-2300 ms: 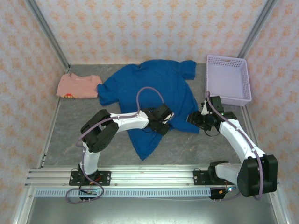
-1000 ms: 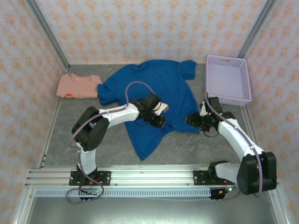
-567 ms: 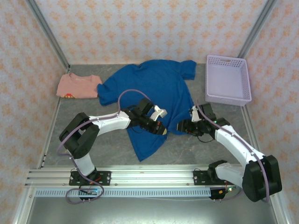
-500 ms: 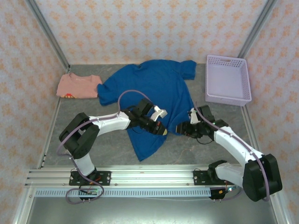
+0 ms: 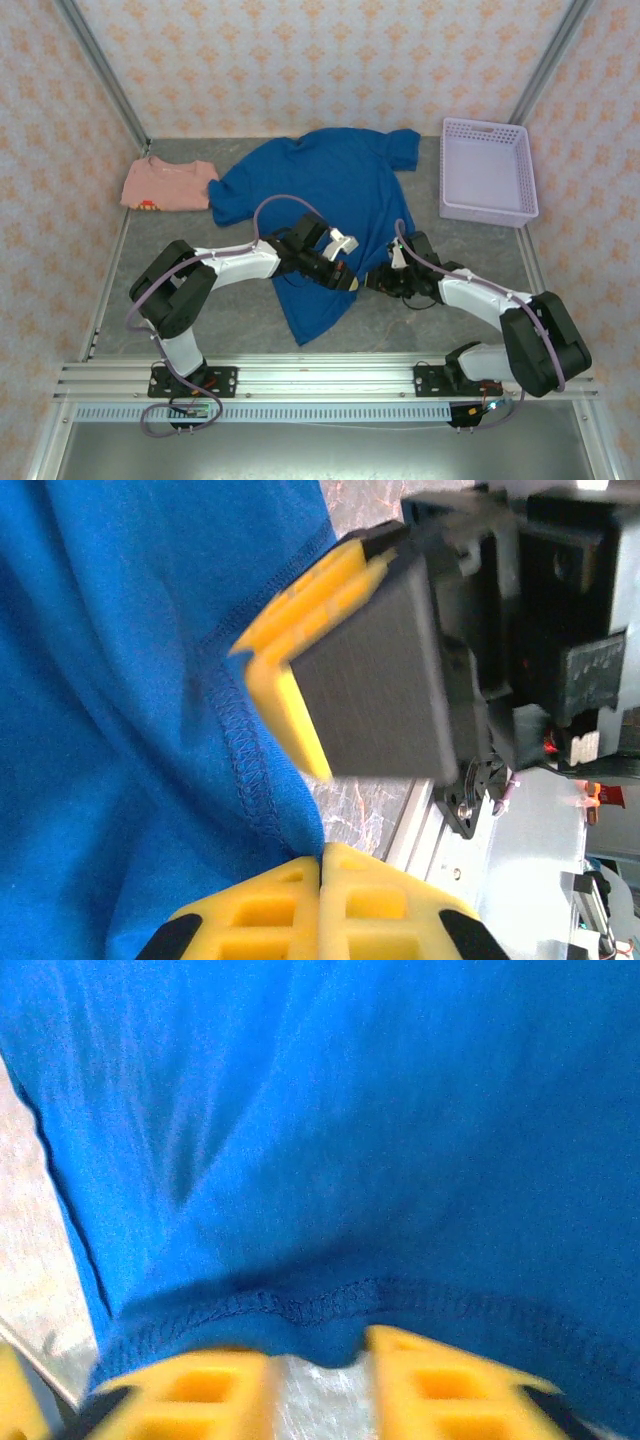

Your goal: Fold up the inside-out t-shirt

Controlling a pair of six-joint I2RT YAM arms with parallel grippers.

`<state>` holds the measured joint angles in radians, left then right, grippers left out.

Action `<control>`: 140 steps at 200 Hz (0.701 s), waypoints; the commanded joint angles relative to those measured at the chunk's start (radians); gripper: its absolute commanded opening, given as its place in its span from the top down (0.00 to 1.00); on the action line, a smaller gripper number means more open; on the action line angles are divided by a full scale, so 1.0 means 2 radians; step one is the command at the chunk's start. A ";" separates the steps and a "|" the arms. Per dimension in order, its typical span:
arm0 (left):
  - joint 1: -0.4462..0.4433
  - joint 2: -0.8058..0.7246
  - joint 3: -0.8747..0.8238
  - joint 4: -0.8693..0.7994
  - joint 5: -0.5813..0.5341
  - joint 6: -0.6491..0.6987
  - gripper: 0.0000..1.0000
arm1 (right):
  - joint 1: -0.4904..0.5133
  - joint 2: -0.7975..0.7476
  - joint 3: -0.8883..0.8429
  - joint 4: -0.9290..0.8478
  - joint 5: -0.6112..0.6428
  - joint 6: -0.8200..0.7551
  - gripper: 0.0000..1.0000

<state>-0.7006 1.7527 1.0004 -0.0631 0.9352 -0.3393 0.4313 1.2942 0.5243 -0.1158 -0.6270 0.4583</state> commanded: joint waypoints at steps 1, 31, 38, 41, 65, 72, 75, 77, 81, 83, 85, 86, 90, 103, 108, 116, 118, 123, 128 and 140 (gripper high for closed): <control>-0.004 -0.002 0.002 -0.017 -0.010 0.015 0.92 | 0.001 -0.002 0.016 0.040 0.054 0.009 0.93; -0.002 -0.002 0.003 -0.024 -0.054 0.020 0.86 | 0.002 -0.015 0.036 0.004 0.090 -0.001 1.00; -0.002 -0.001 0.004 -0.027 -0.064 0.022 0.83 | 0.002 -0.018 0.041 -0.006 0.090 -0.005 1.00; -0.003 0.000 0.005 -0.029 -0.068 0.024 0.82 | 0.001 -0.020 0.043 -0.011 0.089 -0.007 1.00; -0.005 0.012 0.014 -0.035 -0.078 0.031 0.77 | 0.001 -0.027 0.049 -0.035 0.091 -0.012 1.00; -0.005 0.015 0.017 -0.035 -0.078 0.032 0.77 | 0.002 -0.028 0.048 -0.037 0.090 -0.012 1.00; -0.006 0.017 0.019 -0.036 -0.078 0.032 0.76 | 0.002 -0.028 0.048 -0.037 0.091 -0.012 1.00; -0.007 0.018 0.020 -0.037 -0.078 0.033 0.76 | 0.002 -0.029 0.048 -0.037 0.090 -0.011 1.00; -0.008 0.020 0.022 -0.038 -0.078 0.034 0.76 | 0.002 -0.030 0.047 -0.037 0.089 -0.010 1.00; -0.008 0.021 0.023 -0.038 -0.078 0.035 0.76 | 0.002 -0.030 0.047 -0.037 0.089 -0.011 1.00; -0.008 0.022 0.024 -0.039 -0.078 0.035 0.76 | 0.002 -0.030 0.047 -0.037 0.089 -0.010 1.00; -0.008 0.023 0.025 -0.039 -0.079 0.035 0.76 | 0.002 -0.030 0.047 -0.037 0.088 -0.010 1.00; -0.009 0.025 0.026 -0.041 -0.079 0.037 0.76 | 0.002 -0.030 0.047 -0.037 0.089 -0.010 1.00; -0.010 0.028 0.029 -0.042 -0.079 0.040 0.77 | 0.001 -0.031 0.046 -0.040 0.090 -0.009 1.00; -0.010 0.029 0.030 -0.043 -0.078 0.041 0.78 | 0.002 -0.032 0.047 -0.042 0.092 -0.010 1.00; -0.010 0.029 0.031 -0.046 -0.078 0.042 0.80 | 0.001 -0.033 0.048 -0.046 0.093 -0.013 1.00; -0.010 0.030 0.031 -0.047 -0.078 0.043 0.81 | 0.002 -0.033 0.049 -0.047 0.094 -0.013 1.00; -0.010 0.031 0.031 -0.048 -0.079 0.045 0.83 | 0.001 -0.033 0.049 -0.050 0.096 -0.014 1.00; -0.010 0.031 0.031 -0.051 -0.078 0.046 0.83 | 0.002 -0.034 0.051 -0.053 0.098 -0.016 1.00; -0.010 0.028 0.030 -0.056 -0.074 0.051 0.81 | 0.002 -0.034 0.054 -0.062 0.104 -0.020 1.00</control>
<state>-0.7158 1.8076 1.0363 -0.1291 0.7986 -0.2783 0.4316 1.2499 0.6010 -0.1867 -0.4660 0.4454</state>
